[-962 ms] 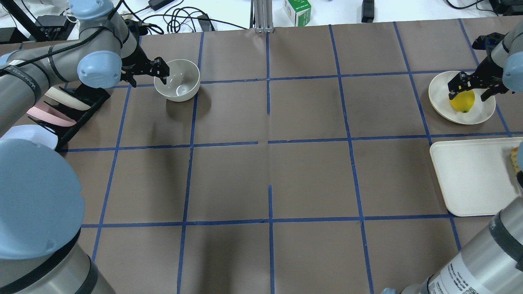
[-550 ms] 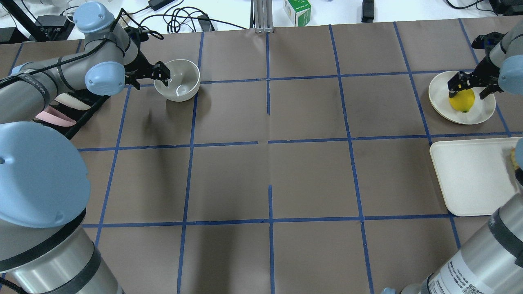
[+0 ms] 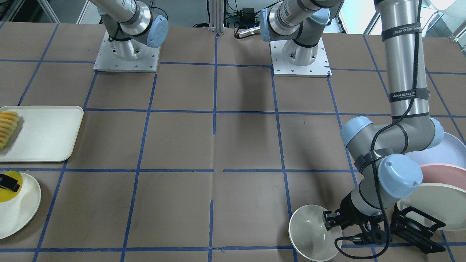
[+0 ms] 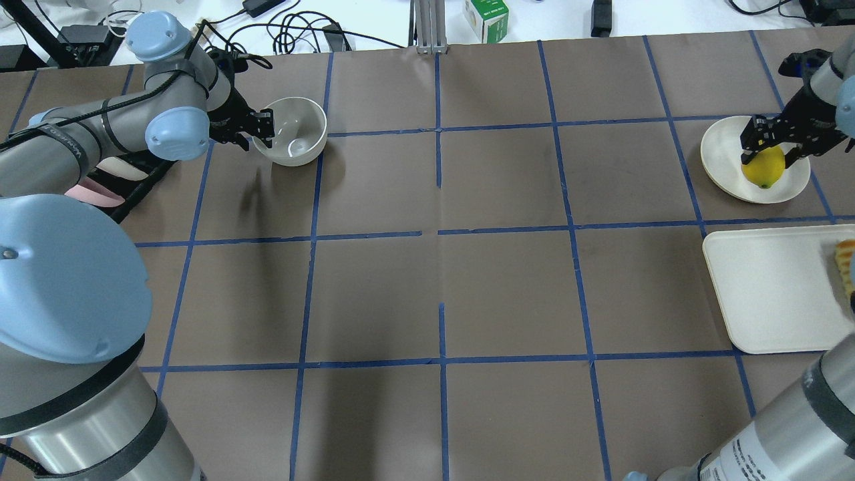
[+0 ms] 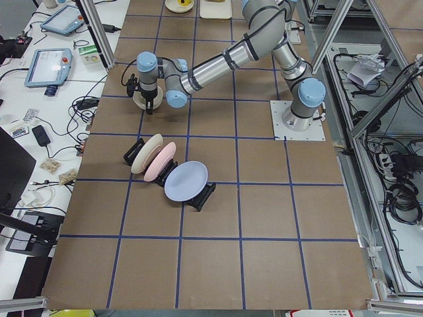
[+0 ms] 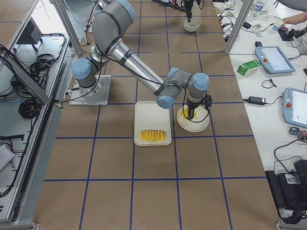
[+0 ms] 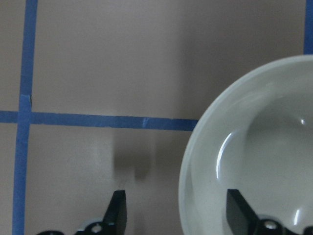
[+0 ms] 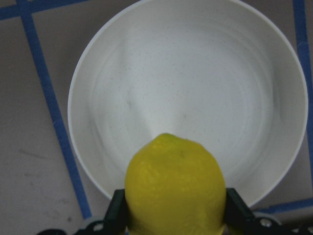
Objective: Place bowl and put lemon in it
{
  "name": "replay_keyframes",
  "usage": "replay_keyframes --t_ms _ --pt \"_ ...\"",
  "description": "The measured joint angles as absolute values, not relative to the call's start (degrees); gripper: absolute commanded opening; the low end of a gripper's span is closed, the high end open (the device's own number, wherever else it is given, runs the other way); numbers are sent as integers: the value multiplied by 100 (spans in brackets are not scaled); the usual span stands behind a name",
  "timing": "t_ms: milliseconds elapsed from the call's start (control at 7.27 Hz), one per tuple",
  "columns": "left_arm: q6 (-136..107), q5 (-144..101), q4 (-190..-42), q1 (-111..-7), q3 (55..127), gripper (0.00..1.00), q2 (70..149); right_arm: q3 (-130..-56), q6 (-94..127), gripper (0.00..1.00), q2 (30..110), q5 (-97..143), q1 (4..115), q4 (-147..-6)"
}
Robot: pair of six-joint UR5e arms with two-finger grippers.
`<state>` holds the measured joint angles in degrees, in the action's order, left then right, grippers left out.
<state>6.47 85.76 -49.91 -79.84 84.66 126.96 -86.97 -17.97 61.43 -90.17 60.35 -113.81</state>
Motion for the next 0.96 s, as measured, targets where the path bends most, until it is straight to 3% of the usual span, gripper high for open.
replay_keyframes --t_ms 962 --pt "656 8477 -5151 -8047 8535 0 12350 -8464 -549 0 7565 -8945 7125 -9604"
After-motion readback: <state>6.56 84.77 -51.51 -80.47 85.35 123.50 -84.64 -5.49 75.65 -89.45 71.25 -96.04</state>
